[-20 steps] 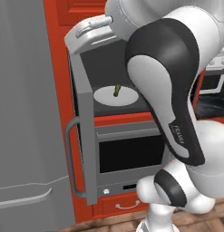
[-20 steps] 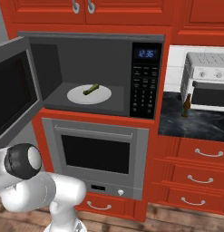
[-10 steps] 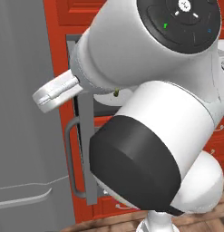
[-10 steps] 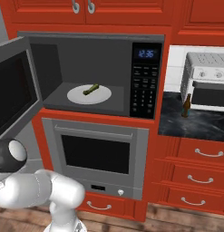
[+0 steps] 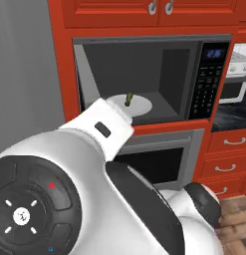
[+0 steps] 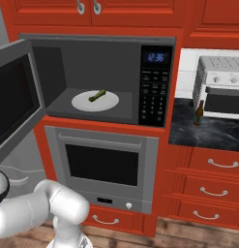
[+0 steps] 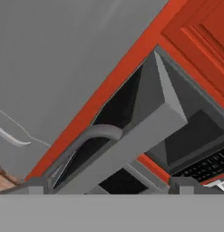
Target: Close the microwave door.
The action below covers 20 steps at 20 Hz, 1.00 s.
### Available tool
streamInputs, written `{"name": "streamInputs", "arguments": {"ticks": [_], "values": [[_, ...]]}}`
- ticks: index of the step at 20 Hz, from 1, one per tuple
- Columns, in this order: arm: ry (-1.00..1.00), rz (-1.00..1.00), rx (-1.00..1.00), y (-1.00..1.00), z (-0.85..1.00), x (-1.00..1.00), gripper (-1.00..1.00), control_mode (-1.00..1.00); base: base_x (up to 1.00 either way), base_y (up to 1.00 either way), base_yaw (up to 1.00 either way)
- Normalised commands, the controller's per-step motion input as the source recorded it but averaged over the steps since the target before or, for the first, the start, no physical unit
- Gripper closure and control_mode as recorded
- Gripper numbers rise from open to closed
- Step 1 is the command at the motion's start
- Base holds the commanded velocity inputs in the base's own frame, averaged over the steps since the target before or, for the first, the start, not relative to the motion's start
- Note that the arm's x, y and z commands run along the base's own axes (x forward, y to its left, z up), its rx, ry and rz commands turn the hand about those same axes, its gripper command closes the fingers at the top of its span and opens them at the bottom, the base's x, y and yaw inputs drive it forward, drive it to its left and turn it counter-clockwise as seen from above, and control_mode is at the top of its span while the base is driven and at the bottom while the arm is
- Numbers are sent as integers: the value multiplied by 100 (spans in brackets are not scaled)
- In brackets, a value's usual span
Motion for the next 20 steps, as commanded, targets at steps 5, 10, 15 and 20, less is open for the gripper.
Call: {"name": "streamInputs", "arguments": {"ticks": [5, 10, 15, 20], "values": [[-5, -20, -16, 0, -66, 28, -100, -100, 0, 0, 0], [-1, -21, -1, -19, -54, 42, -100, -100, 0, 0, 0], [0, -19, 11, -42, -38, 52, -100, -100, 0, 0, 0], [0, -20, 12, -60, -24, 41, -100, -100, 0, 0, 0]]}}
